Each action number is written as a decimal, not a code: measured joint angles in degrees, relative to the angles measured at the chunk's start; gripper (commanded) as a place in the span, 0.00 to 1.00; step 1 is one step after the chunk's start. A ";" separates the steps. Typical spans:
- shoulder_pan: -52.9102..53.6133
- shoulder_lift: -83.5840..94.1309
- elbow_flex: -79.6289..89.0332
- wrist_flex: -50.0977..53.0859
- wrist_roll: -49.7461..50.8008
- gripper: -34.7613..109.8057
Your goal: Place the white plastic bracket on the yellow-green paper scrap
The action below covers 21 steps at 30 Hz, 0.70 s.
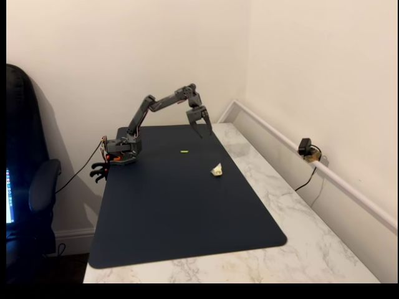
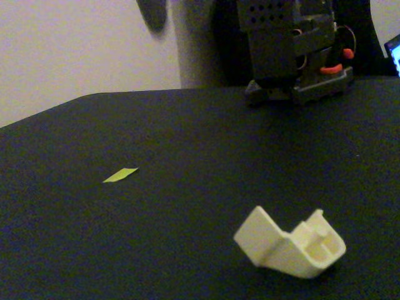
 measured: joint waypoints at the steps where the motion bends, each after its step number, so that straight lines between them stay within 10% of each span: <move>1: -0.44 -2.37 -3.08 0.00 0.26 0.41; 21: -6.77 -28.04 -32.17 0.18 1.23 0.45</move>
